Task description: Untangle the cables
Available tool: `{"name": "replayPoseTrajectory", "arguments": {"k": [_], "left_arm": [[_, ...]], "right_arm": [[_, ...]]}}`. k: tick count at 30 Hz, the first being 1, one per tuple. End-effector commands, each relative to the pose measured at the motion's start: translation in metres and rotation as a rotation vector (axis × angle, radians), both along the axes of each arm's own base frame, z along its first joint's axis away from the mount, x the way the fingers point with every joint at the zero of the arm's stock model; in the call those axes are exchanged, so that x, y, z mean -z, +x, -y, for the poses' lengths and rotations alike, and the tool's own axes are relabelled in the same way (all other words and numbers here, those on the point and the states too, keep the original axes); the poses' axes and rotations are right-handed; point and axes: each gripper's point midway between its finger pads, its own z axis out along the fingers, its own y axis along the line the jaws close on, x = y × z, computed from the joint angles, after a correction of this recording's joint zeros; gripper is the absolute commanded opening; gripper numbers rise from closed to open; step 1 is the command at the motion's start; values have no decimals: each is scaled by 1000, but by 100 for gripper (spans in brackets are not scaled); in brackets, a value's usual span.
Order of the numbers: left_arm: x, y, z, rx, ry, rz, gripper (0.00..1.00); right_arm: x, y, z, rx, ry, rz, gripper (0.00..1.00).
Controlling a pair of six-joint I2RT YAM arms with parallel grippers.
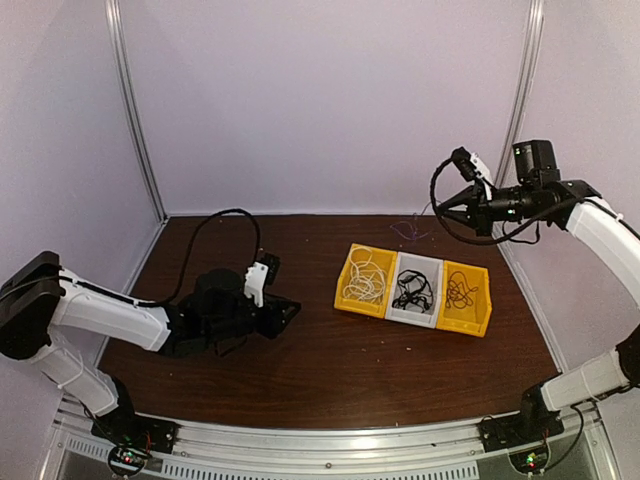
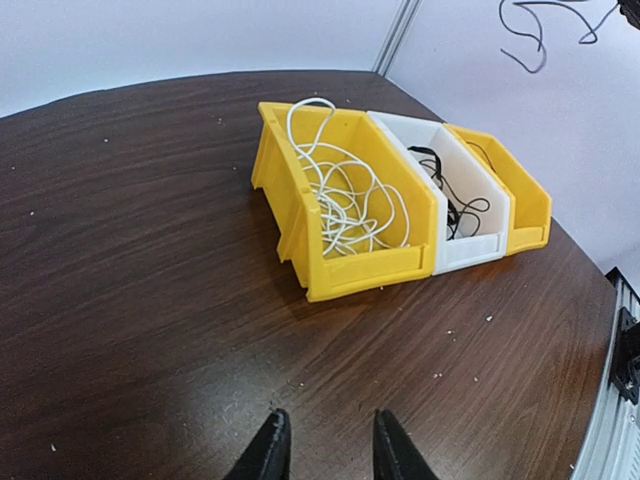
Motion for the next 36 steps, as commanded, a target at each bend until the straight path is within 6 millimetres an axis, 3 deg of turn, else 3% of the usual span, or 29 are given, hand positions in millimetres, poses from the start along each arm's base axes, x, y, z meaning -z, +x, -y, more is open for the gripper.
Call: {"name": "replayPoseTrajectory", "arguments": {"k": [1,8,12,21,30,36], "left_arm": [[-17,8,9,-3,-40,50,30],[-6,13,11,-12,-10,41,31],[-5,13,12,-12,-5,40,31],[-1,14,12,-15,2,35,31],[-3,14,8,-28,6,37,31],[-2,13,7,-30,8,30,31]], "right_arm": [[30,-7,44,95,-113,-57,0],[67,-15,116,230,-261,-157,0],[91,-26,135,246,-358,-224,0],[140,-32,150,260,-463,-374,0],[180,-2,160,382,-453,-458,2],[205,8,153,385,-430,-503,3]]}}
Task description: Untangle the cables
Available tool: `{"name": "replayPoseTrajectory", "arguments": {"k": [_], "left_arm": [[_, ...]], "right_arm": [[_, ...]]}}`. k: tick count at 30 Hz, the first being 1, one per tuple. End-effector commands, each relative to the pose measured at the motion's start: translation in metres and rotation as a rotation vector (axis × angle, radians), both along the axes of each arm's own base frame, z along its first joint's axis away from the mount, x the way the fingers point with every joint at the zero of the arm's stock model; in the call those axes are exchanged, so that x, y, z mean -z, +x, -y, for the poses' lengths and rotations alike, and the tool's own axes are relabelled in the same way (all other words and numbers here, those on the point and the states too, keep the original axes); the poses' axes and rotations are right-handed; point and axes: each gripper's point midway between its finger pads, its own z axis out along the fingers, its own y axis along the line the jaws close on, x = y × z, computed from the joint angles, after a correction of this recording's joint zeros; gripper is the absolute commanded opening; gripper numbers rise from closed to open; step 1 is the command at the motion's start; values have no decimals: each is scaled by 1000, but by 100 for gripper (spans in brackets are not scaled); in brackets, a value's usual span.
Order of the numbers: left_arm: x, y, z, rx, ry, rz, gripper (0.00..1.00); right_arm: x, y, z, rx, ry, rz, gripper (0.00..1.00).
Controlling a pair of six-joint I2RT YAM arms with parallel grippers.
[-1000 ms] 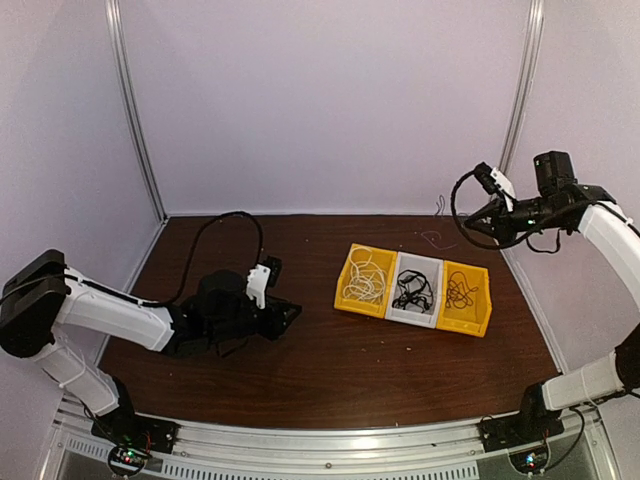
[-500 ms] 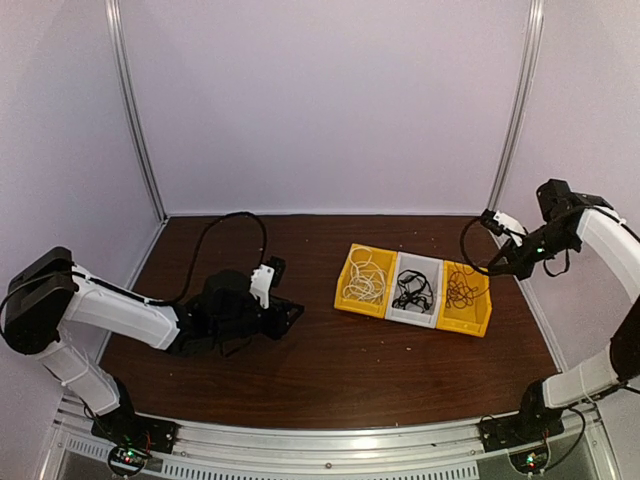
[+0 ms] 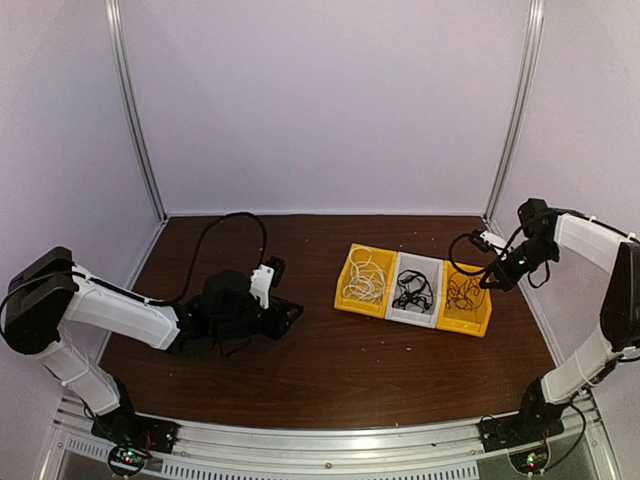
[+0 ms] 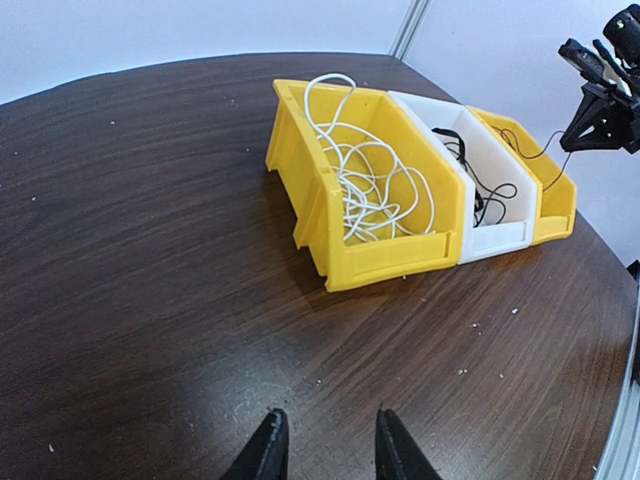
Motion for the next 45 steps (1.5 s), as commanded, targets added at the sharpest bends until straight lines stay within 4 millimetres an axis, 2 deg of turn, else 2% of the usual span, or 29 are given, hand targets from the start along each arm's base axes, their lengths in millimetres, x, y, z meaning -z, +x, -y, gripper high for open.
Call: {"name": "replayPoseTrajectory", "arguments": {"k": [1,11,14,20,24,31,35,38,40,43,44,45], "left_arm": [[-20,5,3,-9,-38,45,31],[-20,4,1,-14,-39,41,31],[-21,4,1,-13,-41,40,31],[-25,3,-5,-27,-43,49,31],[-28,3,-11,-45,-33,57,32],[-40,3,-22,-67,17,80,39],[-53,5,-27,-81,42,91,49],[-59,10,-35,-120,79,90,58],[-62,18,-47,-183,109,76,65],[-72,33,-68,-277,135,45,79],[-76,39,-77,-313,148,31,85],[-82,43,-86,-345,153,21,91]], "right_arm": [[13,13,-3,37,-4,11,3],[52,19,-18,43,-25,-41,3],[60,25,-15,74,-42,-43,3],[61,29,-14,103,-41,-48,4],[53,24,-13,106,-45,-34,16],[16,15,-7,124,-78,0,46],[-7,12,-5,137,-83,8,58],[-26,13,-6,144,-72,31,62],[-47,19,-8,151,-56,92,64],[-92,32,-8,178,-29,247,69],[-109,37,-8,189,-18,307,74],[-124,41,-7,197,-10,369,83]]}}
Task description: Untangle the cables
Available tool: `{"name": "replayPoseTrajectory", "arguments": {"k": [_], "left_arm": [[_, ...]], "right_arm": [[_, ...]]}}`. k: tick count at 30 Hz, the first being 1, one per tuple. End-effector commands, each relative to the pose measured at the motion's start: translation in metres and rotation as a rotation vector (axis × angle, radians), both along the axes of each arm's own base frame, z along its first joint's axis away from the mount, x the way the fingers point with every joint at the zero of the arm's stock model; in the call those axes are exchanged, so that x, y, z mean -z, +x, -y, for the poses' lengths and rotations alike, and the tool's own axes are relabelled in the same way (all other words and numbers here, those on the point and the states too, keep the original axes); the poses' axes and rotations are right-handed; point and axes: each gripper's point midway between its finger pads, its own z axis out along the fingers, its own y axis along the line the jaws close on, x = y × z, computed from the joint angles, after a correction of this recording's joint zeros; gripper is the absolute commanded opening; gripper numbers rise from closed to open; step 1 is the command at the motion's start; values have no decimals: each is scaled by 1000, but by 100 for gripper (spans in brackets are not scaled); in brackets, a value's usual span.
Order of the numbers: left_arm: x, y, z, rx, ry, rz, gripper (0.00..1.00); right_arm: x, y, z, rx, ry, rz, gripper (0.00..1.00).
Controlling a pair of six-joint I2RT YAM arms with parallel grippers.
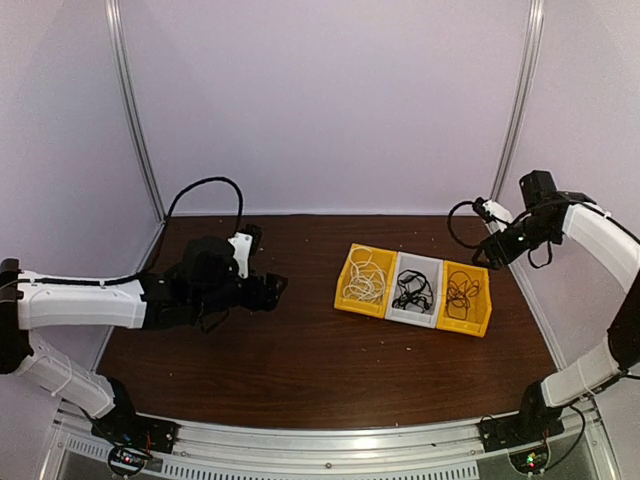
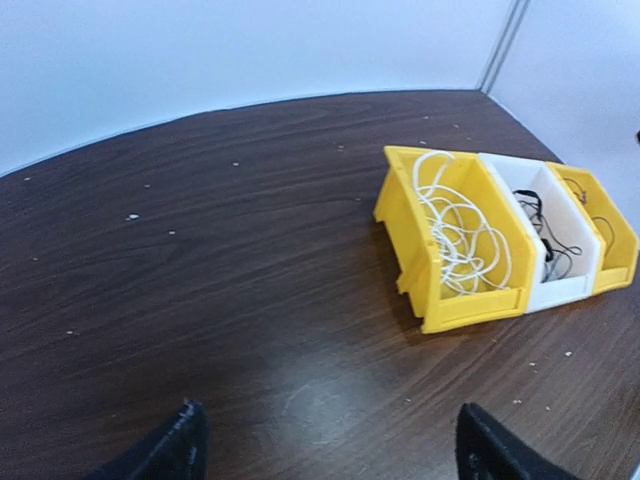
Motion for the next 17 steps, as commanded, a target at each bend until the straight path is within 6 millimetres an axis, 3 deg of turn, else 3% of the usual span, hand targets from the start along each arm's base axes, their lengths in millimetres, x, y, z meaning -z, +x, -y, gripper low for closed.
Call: {"name": "replayPoseTrajectory", "arguments": {"k": [1,2,8,13,15,17], "left_arm": [[-28,25,-48,-188,43,-25,97],[-38,30,-58,-226,46,-15,97],[-84,55,-109,-416,210,55,98],[-111,69,-116,-458,282,131,98],[-114,72,-110,-433,253,175,98],[-102,71,-107,-409,226,209,98]], "right_arm": [[-84,19,2,49,15,293,95],[-99,26,5,73,18,352,99],[-154,46,11,265,202,599,100],[-169,44,7,290,311,685,100],[-171,44,4,288,347,688,100],[-172,42,3,291,377,709,100]]}}
